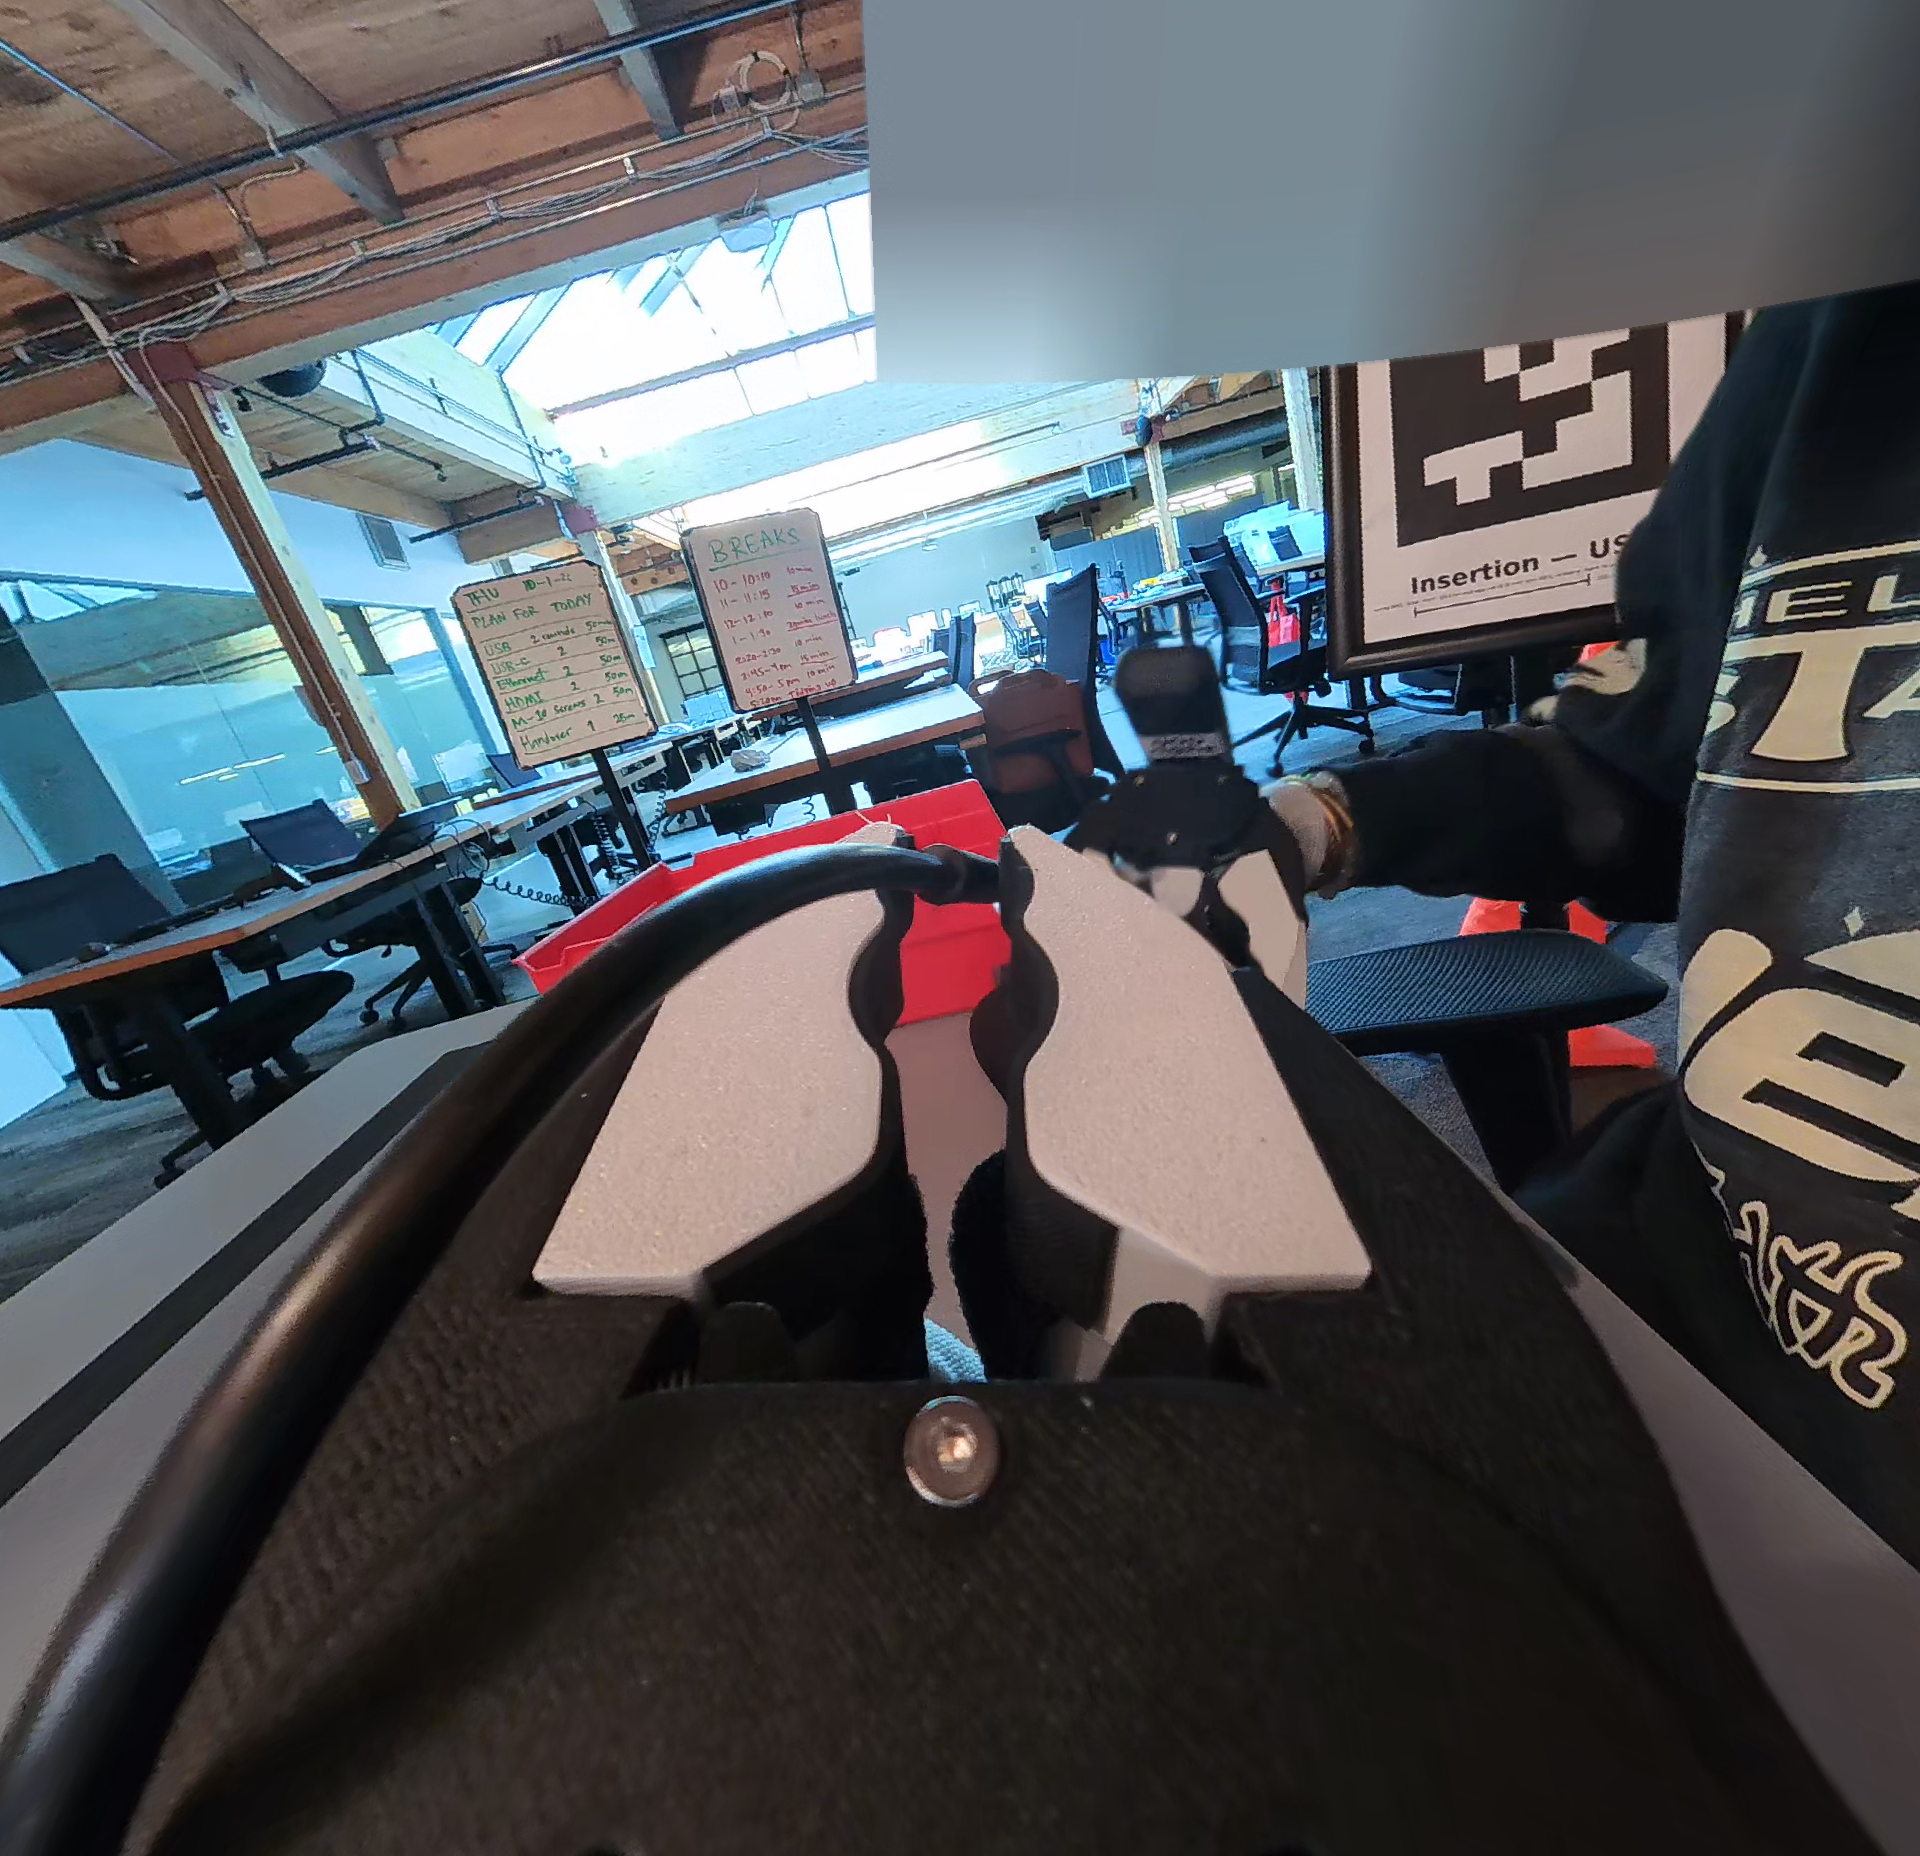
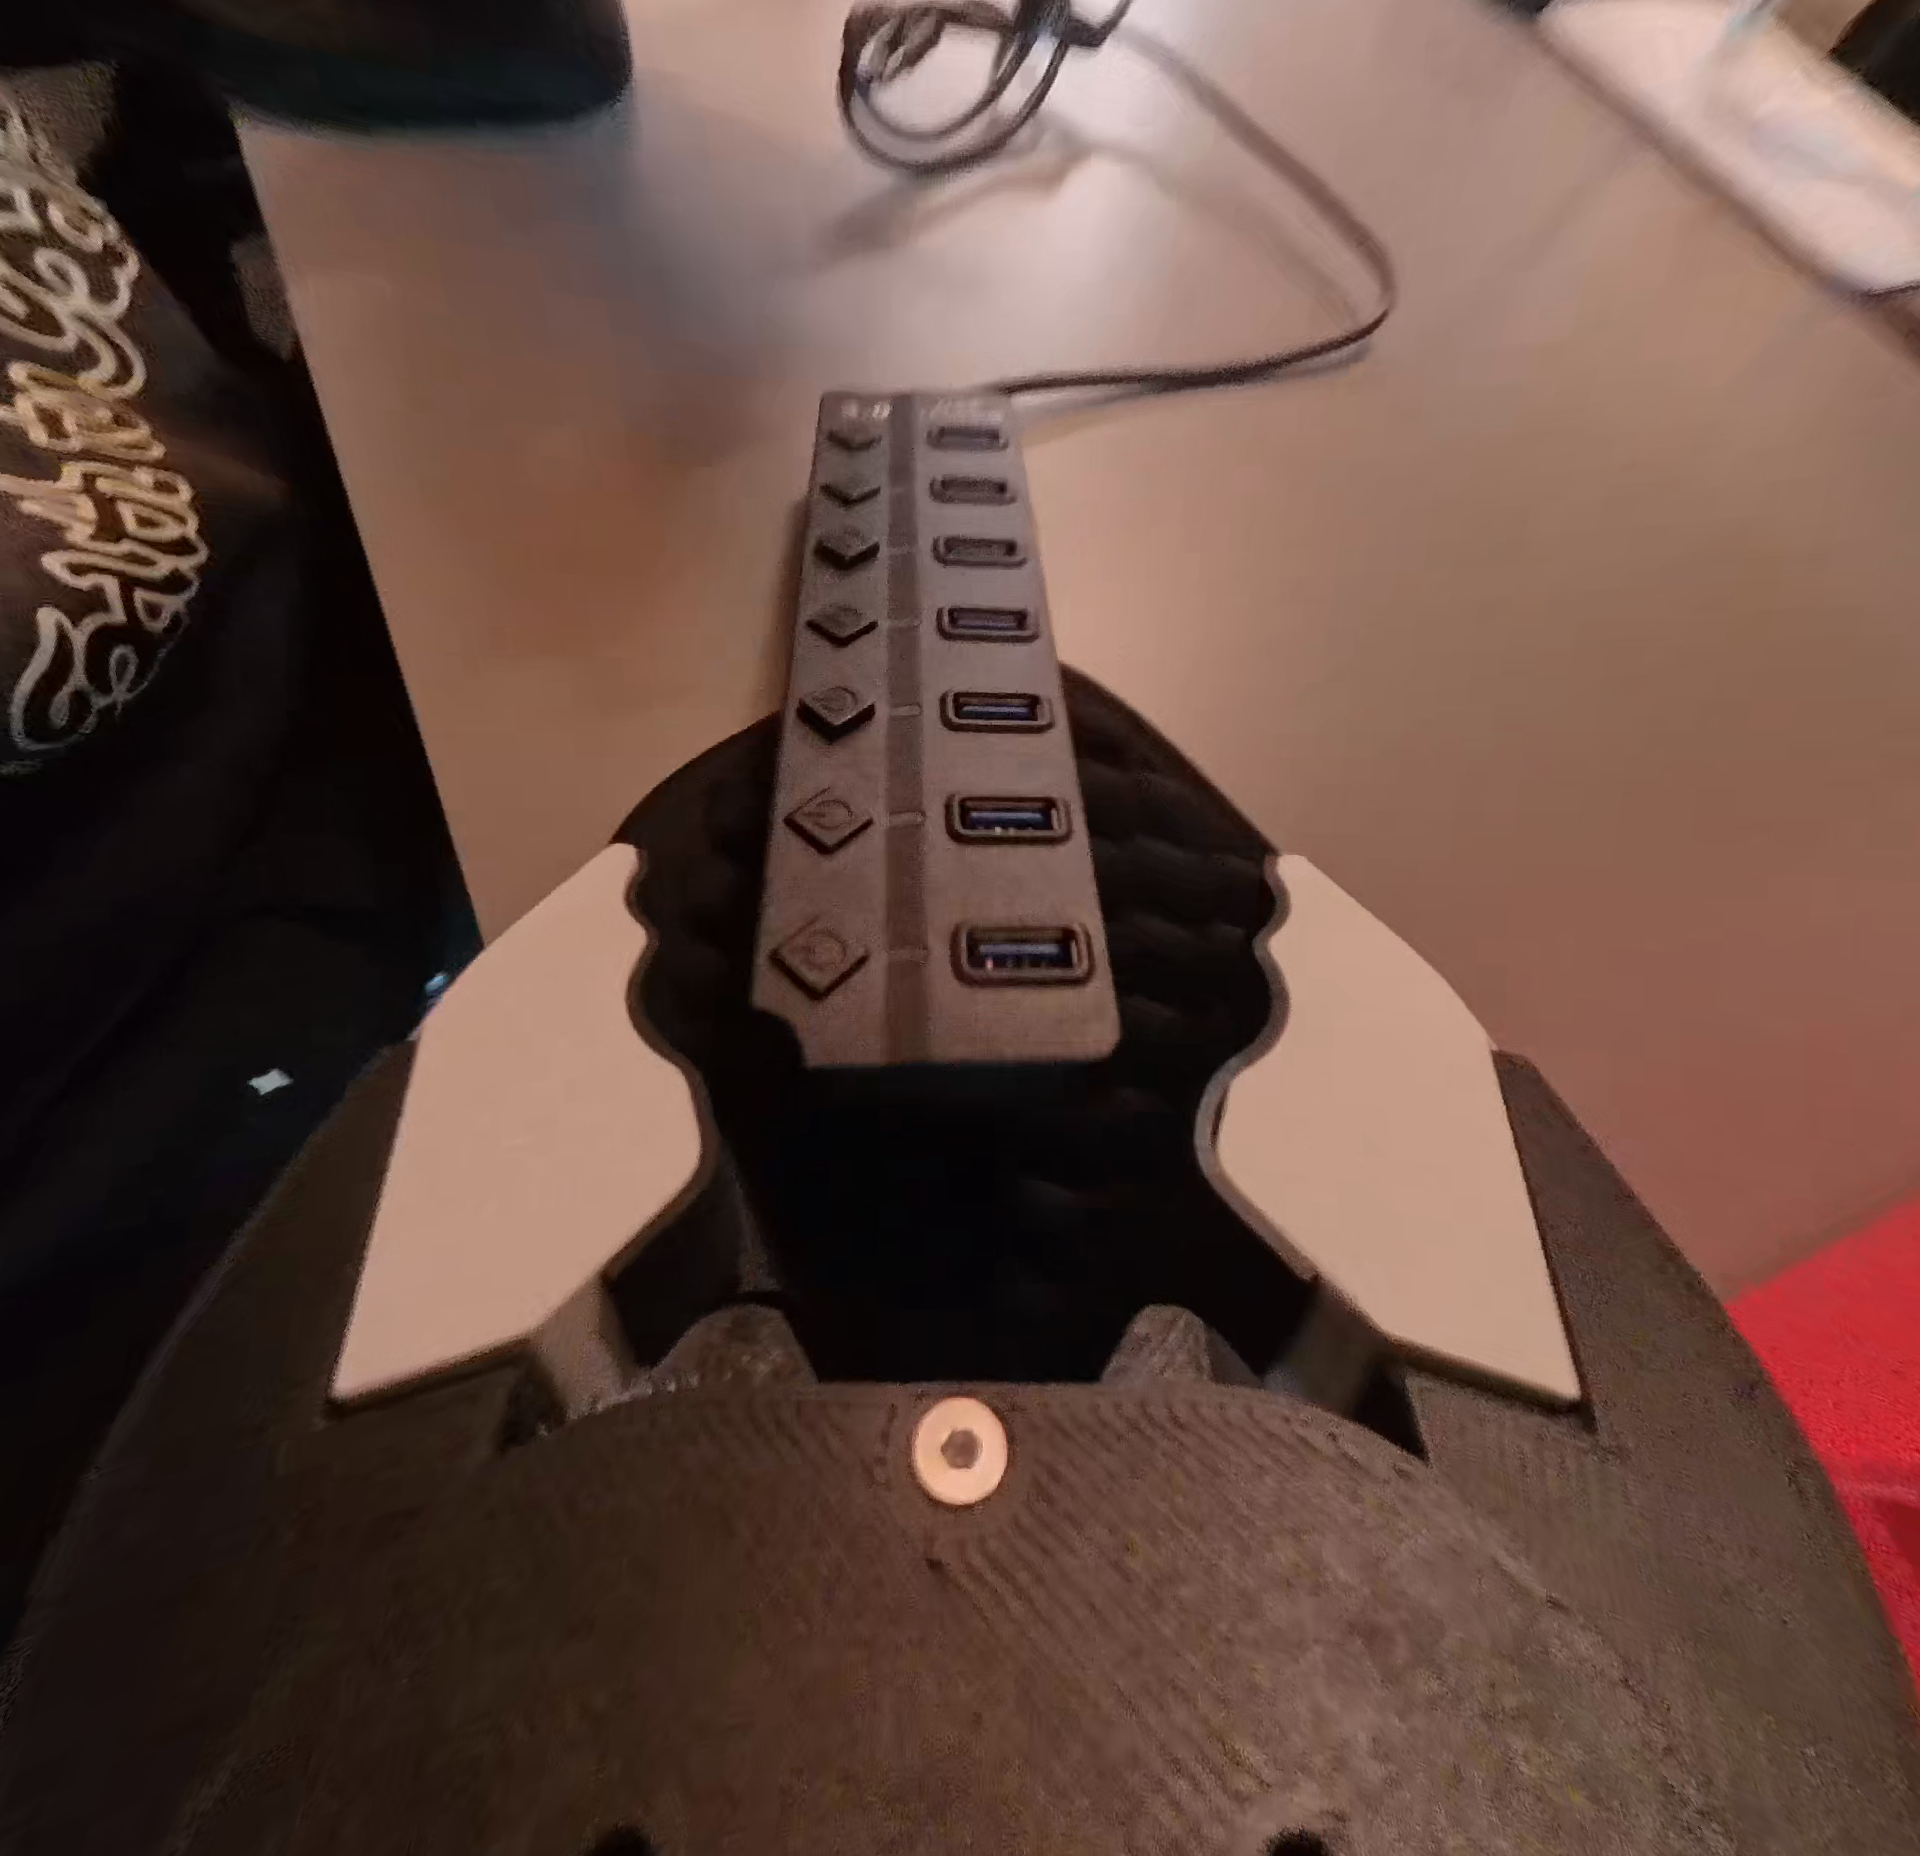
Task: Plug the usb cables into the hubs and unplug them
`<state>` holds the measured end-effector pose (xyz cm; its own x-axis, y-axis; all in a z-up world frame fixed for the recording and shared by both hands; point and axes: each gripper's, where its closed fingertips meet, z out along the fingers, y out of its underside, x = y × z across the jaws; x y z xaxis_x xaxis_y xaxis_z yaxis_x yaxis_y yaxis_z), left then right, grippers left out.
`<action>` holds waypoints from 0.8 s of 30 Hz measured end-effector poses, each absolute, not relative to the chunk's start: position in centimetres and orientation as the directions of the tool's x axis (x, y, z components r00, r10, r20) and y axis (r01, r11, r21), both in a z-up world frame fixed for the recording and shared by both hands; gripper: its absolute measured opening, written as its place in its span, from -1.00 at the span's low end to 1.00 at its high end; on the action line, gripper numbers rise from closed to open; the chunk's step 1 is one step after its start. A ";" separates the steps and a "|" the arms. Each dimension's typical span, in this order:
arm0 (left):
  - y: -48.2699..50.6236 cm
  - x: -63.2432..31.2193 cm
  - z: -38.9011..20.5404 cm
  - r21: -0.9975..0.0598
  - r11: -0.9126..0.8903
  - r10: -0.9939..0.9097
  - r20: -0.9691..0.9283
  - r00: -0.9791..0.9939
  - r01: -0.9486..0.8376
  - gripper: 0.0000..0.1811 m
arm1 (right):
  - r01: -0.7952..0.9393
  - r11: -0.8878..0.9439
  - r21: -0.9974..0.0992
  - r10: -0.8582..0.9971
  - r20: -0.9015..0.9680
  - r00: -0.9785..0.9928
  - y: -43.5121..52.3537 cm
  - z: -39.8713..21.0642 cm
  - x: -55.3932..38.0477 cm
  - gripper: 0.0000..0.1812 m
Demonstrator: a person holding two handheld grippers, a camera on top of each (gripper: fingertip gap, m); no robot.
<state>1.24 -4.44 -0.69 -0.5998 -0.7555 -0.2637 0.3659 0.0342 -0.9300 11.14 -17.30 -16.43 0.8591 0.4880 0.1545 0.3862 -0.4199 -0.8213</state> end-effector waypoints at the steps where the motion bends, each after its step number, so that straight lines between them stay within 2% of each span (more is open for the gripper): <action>1: -4.4 1.2 -0.6 -0.929 0.034 -0.755 -0.265 -0.599 0.368 -0.84 | 0.376 -0.440 -0.815 0.520 0.110 0.847 -17.2 -16.7 10.8 0.13; 3: -4.5 1.1 -0.5 -0.927 0.035 -0.754 -0.269 -0.599 0.372 -0.84 | 0.335 -0.483 -0.809 0.538 0.027 0.843 -17.1 -17.0 10.7 0.03; 5: -4.5 1.0 -0.4 -0.925 0.037 -0.753 -0.274 -0.598 0.378 -0.84 | 0.324 -0.435 -0.840 0.516 0.062 0.855 -16.9 -16.2 11.1 -0.30; 8: -4.6 0.9 -0.2 -0.922 0.040 -0.755 -0.280 -0.593 0.384 -0.84 | 0.321 -0.332 -0.887 0.484 0.132 0.865 -16.9 -14.4 11.2 -0.30; 11: -4.7 1.0 -0.1 -0.920 0.053 -0.760 -0.290 -0.581 0.389 -0.84 | 0.283 -0.173 -0.943 0.449 0.181 0.875 -16.4 -9.7 10.8 -0.31; 13: -4.9 1.1 -0.1 -0.919 0.073 -0.766 -0.300 -0.568 0.387 -0.84 | 0.321 -0.108 -0.941 0.439 0.245 0.865 -15.7 -6.7 10.3 -0.31; 16: -5.6 1.4 -0.2 -0.919 0.108 -0.769 -0.320 -0.554 0.380 -0.84 | 0.419 -0.123 -0.900 0.488 0.313 0.815 -14.2 -4.8 8.9 -0.30; 20: -7.1 2.2 -0.9 -0.928 0.128 -0.778 -0.312 -0.545 0.349 -0.84 | 0.528 -0.205 -0.824 0.559 0.345 0.754 -11.9 -6.1 6.9 -0.31; 24: -8.7 2.9 -2.4 -0.944 0.143 -0.759 -0.297 -0.579 0.297 -0.84 | 0.544 -0.225 -0.809 0.571 0.342 0.746 -10.4 -6.9 5.3 -0.31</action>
<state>2.85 -8.73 -2.37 -0.5792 -0.7592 -0.2969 0.2969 0.1427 -0.9442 5.30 -10.39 -6.86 0.7458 0.5715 0.3423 0.5436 -0.2250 -0.8086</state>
